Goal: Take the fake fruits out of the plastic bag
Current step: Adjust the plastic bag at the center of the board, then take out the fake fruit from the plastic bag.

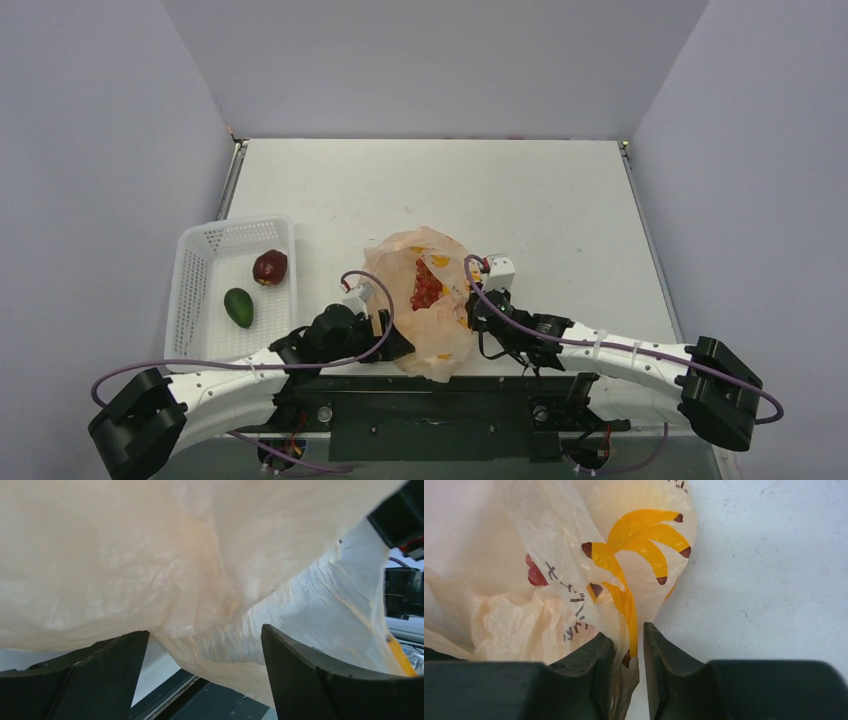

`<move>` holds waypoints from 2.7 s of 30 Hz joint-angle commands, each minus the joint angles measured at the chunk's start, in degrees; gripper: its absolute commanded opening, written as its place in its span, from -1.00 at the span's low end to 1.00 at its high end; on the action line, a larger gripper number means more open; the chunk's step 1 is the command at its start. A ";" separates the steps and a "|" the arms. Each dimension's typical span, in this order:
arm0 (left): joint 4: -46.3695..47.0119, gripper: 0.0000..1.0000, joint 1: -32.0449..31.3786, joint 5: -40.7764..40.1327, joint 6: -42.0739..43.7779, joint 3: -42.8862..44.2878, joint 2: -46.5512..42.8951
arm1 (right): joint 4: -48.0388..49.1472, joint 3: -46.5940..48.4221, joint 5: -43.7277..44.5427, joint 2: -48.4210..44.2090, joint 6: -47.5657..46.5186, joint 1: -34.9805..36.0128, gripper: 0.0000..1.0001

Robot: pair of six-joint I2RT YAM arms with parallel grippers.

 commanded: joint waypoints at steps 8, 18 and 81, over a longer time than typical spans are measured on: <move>-14.24 0.84 -0.53 -1.88 6.95 13.81 -13.34 | 9.97 -3.15 -4.26 -0.58 -2.38 0.16 -1.00; -17.96 0.82 -0.03 -3.61 12.56 29.88 -4.57 | 15.34 -7.21 -4.83 -2.82 -5.23 0.19 -1.00; 17.22 -0.58 5.18 -12.41 15.86 31.85 42.78 | 14.11 -10.59 -4.97 -6.13 -6.30 -0.08 -1.00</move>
